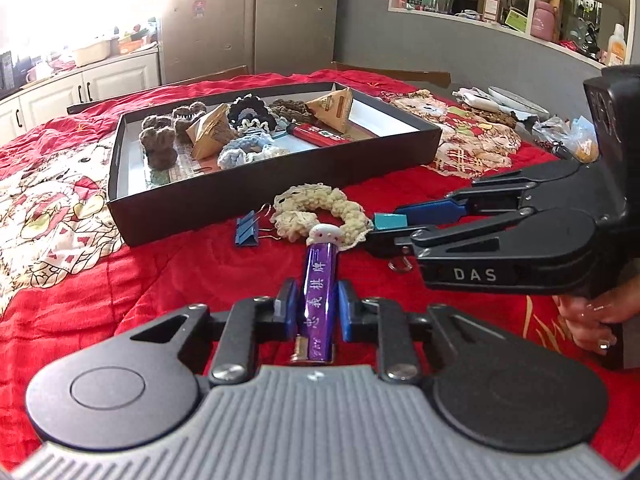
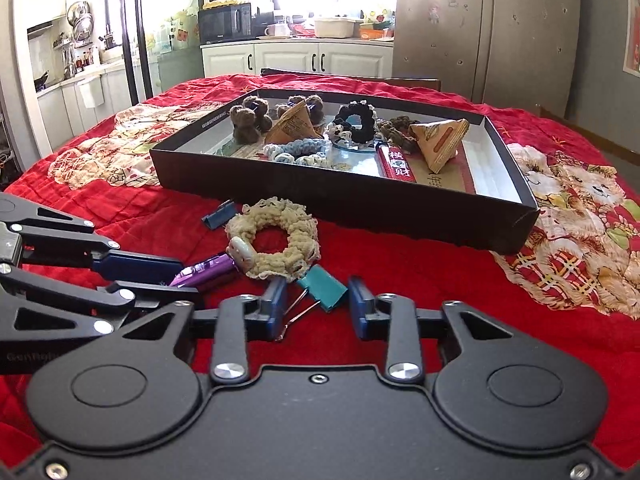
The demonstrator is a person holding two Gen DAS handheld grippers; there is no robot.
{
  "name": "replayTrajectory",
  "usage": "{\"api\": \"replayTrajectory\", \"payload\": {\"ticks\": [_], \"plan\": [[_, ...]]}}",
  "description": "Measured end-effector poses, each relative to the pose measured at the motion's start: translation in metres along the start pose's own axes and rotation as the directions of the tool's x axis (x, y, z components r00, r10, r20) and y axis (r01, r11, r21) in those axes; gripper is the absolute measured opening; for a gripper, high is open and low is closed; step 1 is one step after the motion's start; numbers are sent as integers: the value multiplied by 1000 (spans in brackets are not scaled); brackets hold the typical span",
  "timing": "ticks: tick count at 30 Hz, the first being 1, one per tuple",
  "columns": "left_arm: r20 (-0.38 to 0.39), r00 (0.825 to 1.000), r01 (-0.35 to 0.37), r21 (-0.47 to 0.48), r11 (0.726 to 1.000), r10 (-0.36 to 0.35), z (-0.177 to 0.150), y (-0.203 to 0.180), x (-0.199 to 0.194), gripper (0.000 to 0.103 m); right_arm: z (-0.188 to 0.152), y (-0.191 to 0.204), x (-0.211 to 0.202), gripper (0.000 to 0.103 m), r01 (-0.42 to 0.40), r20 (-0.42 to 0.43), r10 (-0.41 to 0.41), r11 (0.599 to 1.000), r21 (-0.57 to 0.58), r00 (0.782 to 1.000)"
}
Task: Organize objects
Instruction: 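Grasp the teal binder clip with the right tool while the left tool holds the purple tube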
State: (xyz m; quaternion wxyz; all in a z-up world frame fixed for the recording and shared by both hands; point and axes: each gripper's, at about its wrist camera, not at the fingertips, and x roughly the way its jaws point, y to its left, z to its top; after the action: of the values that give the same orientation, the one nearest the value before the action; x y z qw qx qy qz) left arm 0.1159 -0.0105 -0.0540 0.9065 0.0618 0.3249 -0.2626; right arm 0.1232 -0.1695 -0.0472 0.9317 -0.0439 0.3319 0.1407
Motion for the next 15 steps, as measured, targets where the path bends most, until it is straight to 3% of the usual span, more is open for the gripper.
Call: {"api": "replayTrajectory", "payload": {"ticks": [15], "plan": [[7, 1000, 1, -18, 1000, -1, 1, -8, -8, 24, -10, -2, -27, 26, -38, 19, 38, 999, 0, 999]]}}
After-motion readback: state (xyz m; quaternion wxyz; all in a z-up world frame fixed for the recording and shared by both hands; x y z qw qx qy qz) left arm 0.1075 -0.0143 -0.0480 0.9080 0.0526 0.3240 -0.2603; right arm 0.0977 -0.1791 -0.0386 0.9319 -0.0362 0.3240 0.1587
